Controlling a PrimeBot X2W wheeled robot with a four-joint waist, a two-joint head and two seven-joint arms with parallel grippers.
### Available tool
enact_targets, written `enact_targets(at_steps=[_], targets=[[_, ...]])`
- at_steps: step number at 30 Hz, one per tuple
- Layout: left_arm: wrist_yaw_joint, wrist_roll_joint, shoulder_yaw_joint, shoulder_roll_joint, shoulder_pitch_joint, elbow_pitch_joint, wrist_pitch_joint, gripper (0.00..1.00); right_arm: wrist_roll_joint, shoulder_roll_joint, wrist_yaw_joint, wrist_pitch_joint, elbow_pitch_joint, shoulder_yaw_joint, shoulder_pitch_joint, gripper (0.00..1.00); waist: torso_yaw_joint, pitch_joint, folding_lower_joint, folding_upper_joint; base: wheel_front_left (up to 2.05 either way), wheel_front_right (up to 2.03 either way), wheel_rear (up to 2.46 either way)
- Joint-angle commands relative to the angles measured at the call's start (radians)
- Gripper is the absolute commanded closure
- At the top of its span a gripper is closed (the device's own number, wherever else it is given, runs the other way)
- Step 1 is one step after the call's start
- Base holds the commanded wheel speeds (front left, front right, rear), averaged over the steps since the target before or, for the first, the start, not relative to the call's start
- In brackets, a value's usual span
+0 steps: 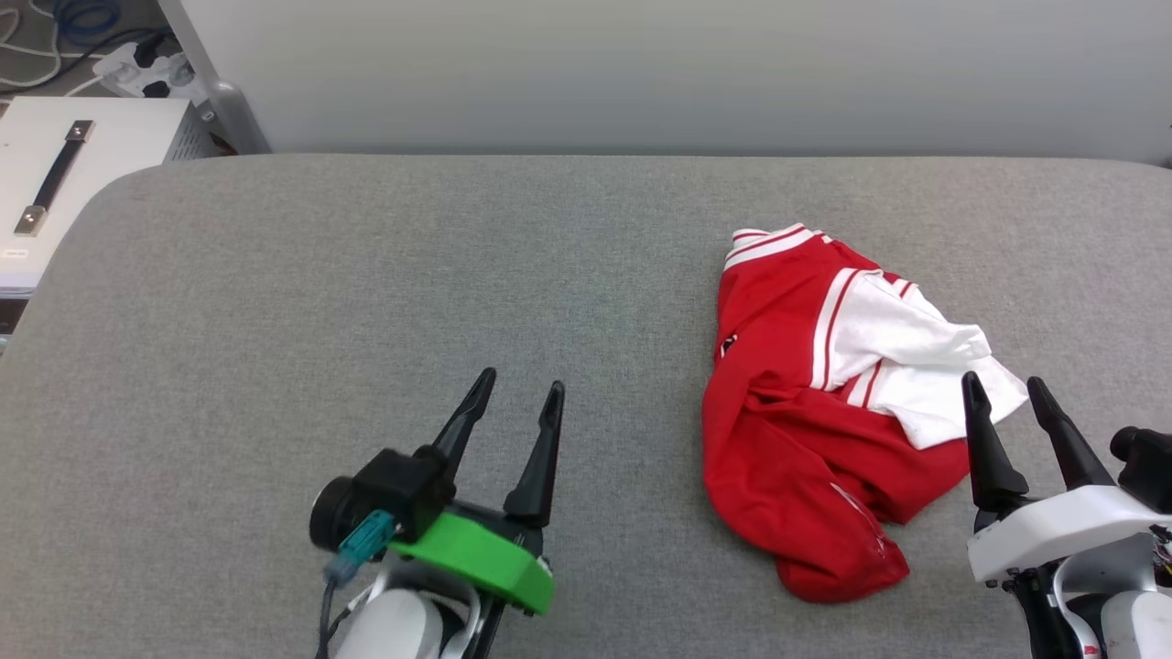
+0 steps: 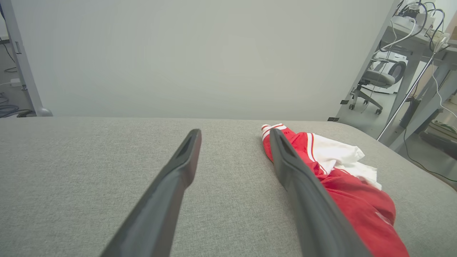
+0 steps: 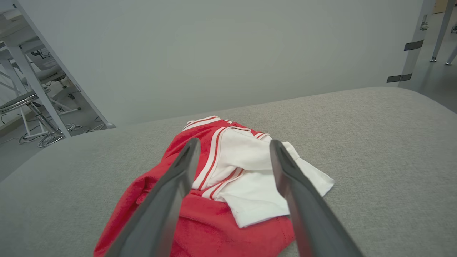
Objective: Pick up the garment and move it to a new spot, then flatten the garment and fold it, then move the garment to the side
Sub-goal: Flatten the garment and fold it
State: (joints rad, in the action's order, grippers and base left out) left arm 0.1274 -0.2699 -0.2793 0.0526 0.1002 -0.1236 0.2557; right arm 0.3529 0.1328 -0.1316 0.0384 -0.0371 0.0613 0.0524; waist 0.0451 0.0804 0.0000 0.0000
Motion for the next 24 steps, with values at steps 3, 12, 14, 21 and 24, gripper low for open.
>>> enact_targets(at_steps=[3, 12, 14, 21, 24], targets=[[0.003, 0.011, -0.048, -0.002, 0.12, -0.037, -0.109, 0.0, -0.024, -0.01, 0.001, -0.023, 0.032, 0.019, -0.018, 0.0, -0.024, 0.035, 0.0, 0.0, 0.0, 0.0, 0.0], [-0.056, -0.073, -0.189, -0.002, 0.444, -0.143, -0.612, 0.0, -0.078, -0.035, 0.001, -0.074, 0.097, -0.007, -0.006, 0.0, -0.131, 0.122, 0.0, 0.0, 0.0, 0.0, 0.0], [-0.065, -0.08, -0.207, -0.002, 0.499, -0.179, -0.691, 0.0, -0.087, -0.039, 0.001, -0.078, 0.105, -0.016, 0.002, 0.0, -0.159, 0.144, 0.0, 0.0, 0.0, 0.0, 0.0], [-0.09, -0.149, -0.246, -0.002, 0.624, -0.301, -0.787, 0.0, -0.098, -0.055, 0.001, -0.071, 0.106, -0.036, 0.016, 0.0, -0.23, 0.199, 0.0, 0.0, 0.0, 0.0, 0.0], [-0.115, -0.175, -0.273, -0.002, 0.673, -0.394, -0.764, 0.0, -0.101, -0.064, 0.001, -0.055, 0.086, -0.055, 0.027, 0.0, -0.265, 0.226, 0.0, 0.0, 0.0, 0.0, 0.0]])
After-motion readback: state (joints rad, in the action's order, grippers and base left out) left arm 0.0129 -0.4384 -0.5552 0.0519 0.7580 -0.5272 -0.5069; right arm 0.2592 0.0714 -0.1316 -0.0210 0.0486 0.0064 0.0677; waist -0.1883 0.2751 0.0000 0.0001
